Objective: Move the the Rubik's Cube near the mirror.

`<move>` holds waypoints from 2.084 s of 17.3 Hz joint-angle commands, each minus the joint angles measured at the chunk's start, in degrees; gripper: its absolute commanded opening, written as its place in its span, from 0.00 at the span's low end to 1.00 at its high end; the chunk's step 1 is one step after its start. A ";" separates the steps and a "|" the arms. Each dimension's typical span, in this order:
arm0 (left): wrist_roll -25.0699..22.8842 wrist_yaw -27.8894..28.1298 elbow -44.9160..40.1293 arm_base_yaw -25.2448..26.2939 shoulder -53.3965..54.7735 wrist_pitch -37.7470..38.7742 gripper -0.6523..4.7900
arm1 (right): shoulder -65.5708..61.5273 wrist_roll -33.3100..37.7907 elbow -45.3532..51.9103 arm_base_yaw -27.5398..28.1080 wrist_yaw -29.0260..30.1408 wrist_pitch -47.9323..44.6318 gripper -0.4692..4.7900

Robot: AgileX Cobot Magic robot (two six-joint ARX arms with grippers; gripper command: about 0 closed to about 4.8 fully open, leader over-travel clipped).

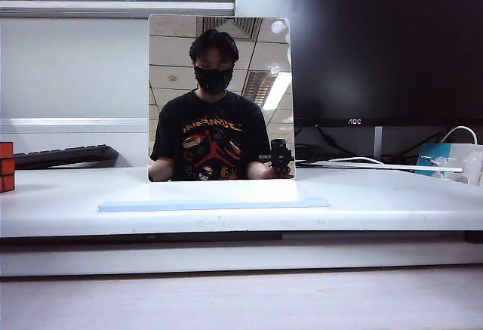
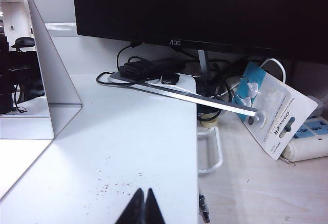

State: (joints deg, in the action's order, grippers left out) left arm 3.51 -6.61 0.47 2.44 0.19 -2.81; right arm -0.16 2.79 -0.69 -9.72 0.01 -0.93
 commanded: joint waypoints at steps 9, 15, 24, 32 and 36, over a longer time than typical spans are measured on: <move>0.50 -0.28 0.09 0.09 0.02 -0.76 0.12 | 0.02 3.89 0.26 -0.11 25.62 -0.61 0.09; 6.95 -0.24 0.09 0.09 0.02 -2.08 0.12 | 0.02 4.76 0.26 -0.04 40.59 -0.98 0.09; 8.24 -1.29 0.98 0.07 6.93 -17.94 1.00 | 0.02 4.74 0.26 -0.04 40.39 -1.05 0.09; 3.10 0.35 8.96 0.11 60.19 -43.25 1.00 | 0.02 4.74 0.26 -0.02 40.37 -1.03 0.09; 7.04 -0.02 11.50 0.07 71.21 -42.69 1.00 | 0.02 4.76 0.26 -0.07 39.56 -1.05 0.09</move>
State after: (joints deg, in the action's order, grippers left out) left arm 10.20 -6.48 12.03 2.48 70.74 -46.24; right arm -0.16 7.31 -0.69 -9.76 39.68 -0.97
